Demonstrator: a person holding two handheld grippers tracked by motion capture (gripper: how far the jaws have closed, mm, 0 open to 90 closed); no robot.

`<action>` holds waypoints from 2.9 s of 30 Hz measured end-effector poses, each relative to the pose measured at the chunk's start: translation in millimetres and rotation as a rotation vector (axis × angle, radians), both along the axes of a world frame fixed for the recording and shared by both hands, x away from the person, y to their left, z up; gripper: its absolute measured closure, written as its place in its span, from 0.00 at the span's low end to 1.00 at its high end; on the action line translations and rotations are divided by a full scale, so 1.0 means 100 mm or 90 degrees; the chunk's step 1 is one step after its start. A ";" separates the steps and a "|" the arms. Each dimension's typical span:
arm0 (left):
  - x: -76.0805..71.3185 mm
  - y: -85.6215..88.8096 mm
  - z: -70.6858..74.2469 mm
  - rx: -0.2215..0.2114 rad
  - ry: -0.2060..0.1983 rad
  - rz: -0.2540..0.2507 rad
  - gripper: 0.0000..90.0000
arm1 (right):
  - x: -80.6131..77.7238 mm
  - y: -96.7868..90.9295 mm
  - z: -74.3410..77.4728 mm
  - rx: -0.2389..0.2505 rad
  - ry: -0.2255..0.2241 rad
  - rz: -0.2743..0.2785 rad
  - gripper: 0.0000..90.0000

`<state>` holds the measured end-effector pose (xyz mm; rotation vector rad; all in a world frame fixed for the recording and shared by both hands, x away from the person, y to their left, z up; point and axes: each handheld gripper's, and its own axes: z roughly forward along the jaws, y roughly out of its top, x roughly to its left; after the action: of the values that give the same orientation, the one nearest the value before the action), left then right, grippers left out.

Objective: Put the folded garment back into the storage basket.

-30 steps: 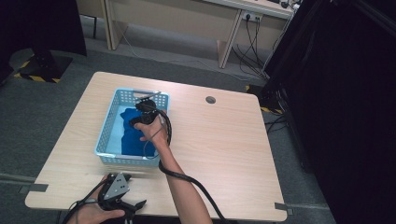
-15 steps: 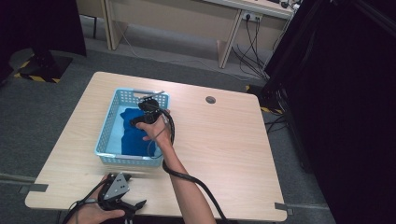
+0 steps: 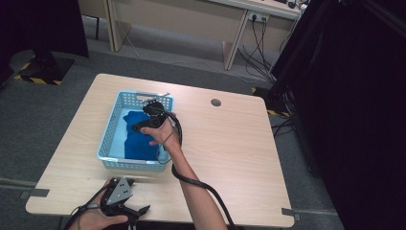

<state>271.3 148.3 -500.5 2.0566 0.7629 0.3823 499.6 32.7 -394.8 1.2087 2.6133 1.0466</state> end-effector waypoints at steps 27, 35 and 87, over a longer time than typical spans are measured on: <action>0.00 0.00 0.00 0.000 0.000 0.000 0.00 | -0.16 -0.24 0.14 0.036 -0.026 0.030 0.13; 0.00 0.00 0.00 0.000 0.000 0.000 0.00 | -0.19 -0.44 0.17 0.048 -0.036 0.030 0.13; 0.00 0.00 0.00 -0.001 0.001 0.004 0.00 | -0.45 -1.29 0.08 0.080 -0.055 0.017 0.13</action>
<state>271.6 147.8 -500.4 2.0543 0.7699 0.3831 454.6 -96.0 -386.3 1.1266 2.5392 1.2553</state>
